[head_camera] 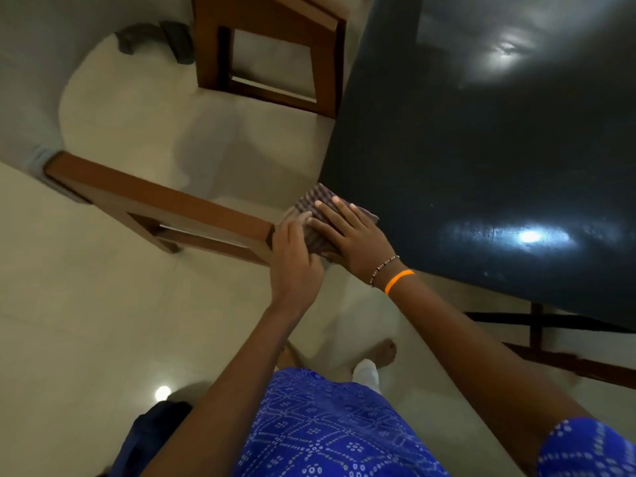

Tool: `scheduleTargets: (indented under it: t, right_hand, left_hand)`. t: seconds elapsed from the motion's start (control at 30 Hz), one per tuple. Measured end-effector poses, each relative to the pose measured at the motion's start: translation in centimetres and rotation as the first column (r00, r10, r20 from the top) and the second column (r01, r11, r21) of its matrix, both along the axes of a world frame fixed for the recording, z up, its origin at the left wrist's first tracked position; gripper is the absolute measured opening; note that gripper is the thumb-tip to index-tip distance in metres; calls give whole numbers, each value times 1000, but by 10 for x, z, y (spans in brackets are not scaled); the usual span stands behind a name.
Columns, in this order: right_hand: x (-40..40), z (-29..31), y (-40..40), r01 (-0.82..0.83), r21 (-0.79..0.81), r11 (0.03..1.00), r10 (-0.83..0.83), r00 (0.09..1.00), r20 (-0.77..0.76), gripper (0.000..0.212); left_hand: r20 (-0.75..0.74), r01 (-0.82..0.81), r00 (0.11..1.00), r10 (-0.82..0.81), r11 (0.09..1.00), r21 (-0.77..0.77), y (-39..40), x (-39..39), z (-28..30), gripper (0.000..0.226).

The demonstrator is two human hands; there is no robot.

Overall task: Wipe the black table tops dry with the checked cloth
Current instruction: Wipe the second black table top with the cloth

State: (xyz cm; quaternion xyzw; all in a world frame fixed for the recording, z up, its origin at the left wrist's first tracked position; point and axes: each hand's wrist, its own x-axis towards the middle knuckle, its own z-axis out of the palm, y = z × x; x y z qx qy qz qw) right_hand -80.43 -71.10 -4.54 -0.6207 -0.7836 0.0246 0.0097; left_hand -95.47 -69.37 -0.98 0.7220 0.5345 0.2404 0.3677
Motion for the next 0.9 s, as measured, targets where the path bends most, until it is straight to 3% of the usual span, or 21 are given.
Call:
scheduleTargets:
  t: [0.23, 0.37, 0.5, 0.6, 0.77, 0.9]
  right_hand:
    - [102, -1, -116, 245, 11, 969, -245, 965, 94, 58]
    - [169, -1, -202, 483, -9, 876, -481, 874, 62, 73]
    - [238, 5, -277, 745, -120, 656, -750, 661, 4, 72]
    - [272, 4, -315, 842, -200, 500, -862, 506, -23, 68]
    - [300, 2, -348, 919, -200, 340, -935, 308, -177, 65]
    - [312, -3, -343, 977, -161, 142, -908, 64, -415, 61]
  left_hand:
    - [-80, 249, 967, -242, 965, 81, -45, 77, 2, 44]
    - [-151, 465, 881, -449, 880, 96, -82, 137, 4, 48]
    - [-170, 654, 752, -637, 754, 69, -122, 202, 10, 44]
    - [-191, 744, 661, -726, 667, 40, -150, 243, 15, 42]
    - [-272, 820, 554, -787, 573, 13, -185, 298, 18, 44]
    - [-391, 804, 539, -746, 594, -25, -192, 322, 11, 57]
